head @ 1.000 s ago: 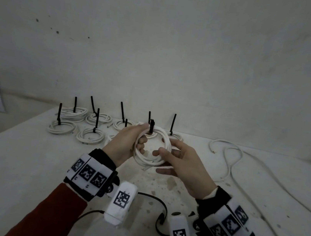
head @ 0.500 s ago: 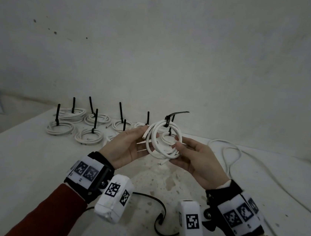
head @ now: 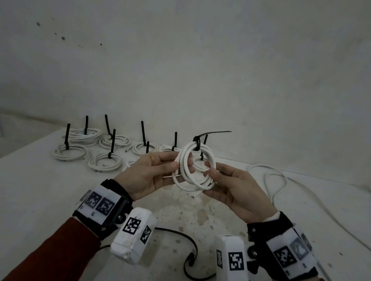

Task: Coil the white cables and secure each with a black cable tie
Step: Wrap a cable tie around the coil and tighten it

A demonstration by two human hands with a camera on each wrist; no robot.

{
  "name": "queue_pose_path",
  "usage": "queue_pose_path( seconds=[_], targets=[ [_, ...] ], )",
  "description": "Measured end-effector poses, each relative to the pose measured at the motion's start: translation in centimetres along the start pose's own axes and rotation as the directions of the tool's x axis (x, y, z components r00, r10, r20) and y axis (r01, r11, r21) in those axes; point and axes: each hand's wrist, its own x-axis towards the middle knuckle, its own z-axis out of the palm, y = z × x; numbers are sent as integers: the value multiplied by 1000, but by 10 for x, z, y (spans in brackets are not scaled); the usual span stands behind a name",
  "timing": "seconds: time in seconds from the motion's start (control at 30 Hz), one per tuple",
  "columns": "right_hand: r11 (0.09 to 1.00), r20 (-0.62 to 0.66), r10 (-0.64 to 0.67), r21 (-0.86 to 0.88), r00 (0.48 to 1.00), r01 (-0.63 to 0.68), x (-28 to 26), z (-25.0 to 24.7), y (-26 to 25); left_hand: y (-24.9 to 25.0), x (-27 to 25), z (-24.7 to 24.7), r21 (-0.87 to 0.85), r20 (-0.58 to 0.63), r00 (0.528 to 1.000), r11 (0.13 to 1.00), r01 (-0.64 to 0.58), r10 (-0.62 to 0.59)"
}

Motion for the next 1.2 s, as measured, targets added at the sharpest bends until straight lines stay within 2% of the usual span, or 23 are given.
queue_pose_path(
  seconds=[0.17,0.3,0.43,0.53,0.6,0.8,1.0,1.07,1.13,1.2],
  targets=[
    [1000,7,-1,19,1000,1,-1,-1,-4,7,-3,2,98,31,1000,995,3,-6],
    [999,-3,-49,11,999,49,-3,1,-5,7,0,8,298,-63,998,955,7,12],
    [990,-38,-140,-18,989,139,-5,2,-5,0,4,14,431,-224,965,902,-25,134],
    [986,-57,-166,-21,985,165,-5,3,-5,-8,7,13,403,-360,915,915,-24,182],
    [986,-58,-164,-19,985,163,-5,4,-4,-10,8,11,373,-388,910,928,10,146],
    [979,-122,-206,-15,971,205,-4,3,-1,-9,9,9,106,-354,935,993,51,-10],
    [946,-213,-317,-140,924,292,-4,10,6,-8,10,16,-4,-349,932,995,103,-98],
    [930,-201,-347,-195,916,310,-5,15,11,-11,9,21,135,-397,915,982,131,-67],
    [920,-187,-363,-224,913,320,-6,19,14,-15,8,24,311,-464,885,943,120,41],
    [920,-170,-358,-234,918,315,-6,21,15,-19,8,24,358,-486,871,925,126,70]
  ],
)
